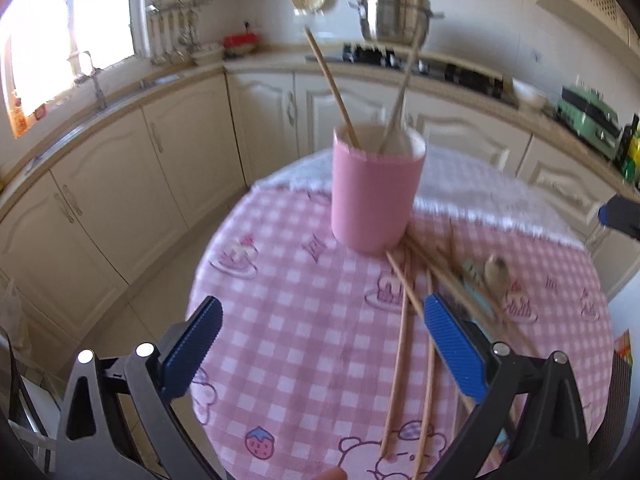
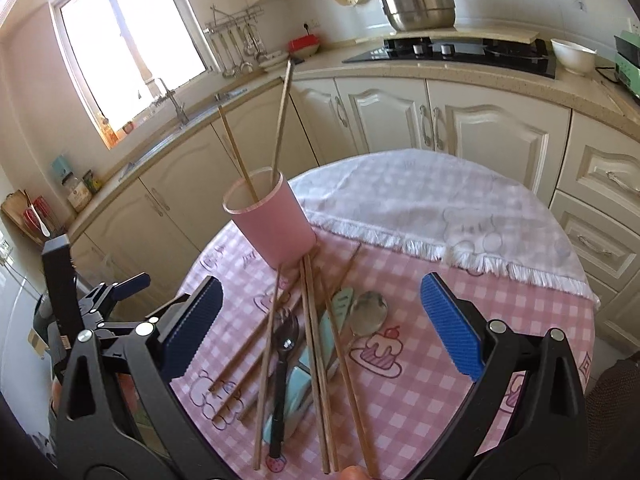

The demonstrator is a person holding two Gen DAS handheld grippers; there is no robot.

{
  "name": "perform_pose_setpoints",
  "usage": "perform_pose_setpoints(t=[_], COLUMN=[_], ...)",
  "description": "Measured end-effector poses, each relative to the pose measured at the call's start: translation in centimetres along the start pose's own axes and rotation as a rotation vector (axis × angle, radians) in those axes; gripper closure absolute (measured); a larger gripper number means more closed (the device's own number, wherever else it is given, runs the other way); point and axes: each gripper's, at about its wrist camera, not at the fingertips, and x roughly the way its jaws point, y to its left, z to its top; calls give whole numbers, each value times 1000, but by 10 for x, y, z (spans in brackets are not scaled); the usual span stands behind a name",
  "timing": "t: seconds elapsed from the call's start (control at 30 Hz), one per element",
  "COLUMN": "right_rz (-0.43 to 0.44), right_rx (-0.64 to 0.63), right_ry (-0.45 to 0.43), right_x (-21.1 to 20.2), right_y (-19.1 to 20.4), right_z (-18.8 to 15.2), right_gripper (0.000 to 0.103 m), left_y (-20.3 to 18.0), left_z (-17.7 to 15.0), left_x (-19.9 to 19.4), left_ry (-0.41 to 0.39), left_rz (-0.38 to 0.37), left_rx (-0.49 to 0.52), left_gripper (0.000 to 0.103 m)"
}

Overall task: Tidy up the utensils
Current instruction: 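Move the right tool back to the pile and close on another chopstick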

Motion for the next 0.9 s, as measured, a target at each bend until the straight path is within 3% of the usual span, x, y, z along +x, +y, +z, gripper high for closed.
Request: perform_pose_setpoints(t=[0.23,0.43,0.57,0.6,0.67,0.7,0.77,0.9], right_rz=[-25,-48,-85,-92,-85,-78,-65,-42], right_rx=[-10,-31,-91,-107,-109,-104,-108,-152], right_ry=[91,151,232,252,287,308,341,361], right_x=[20,34,53,59,67,72,79,83], right_y=[-13,-18,-16,-16,-20,-22,-24,-15], right_z=[-18,-28,-38,-42,-46,-47,-49,-50], right_gripper=[6,6,7,9,29,36,62,64], left_y=[-15,-25,-30,-31,-36,-38,-43,-45], left_z=[-13,-10,-4,-3,0,0,1,4], left_x=[49,76,87,87,86,86,86,89], left_ry=[137,192,207,207,204,205,204,210], left_rz=[-38,-72,-121,-139,-154,-164,-166,-165], left_rx=[120,197,214,218,239,245,255,255], left_gripper=[5,5,29,39,53,57,61,61])
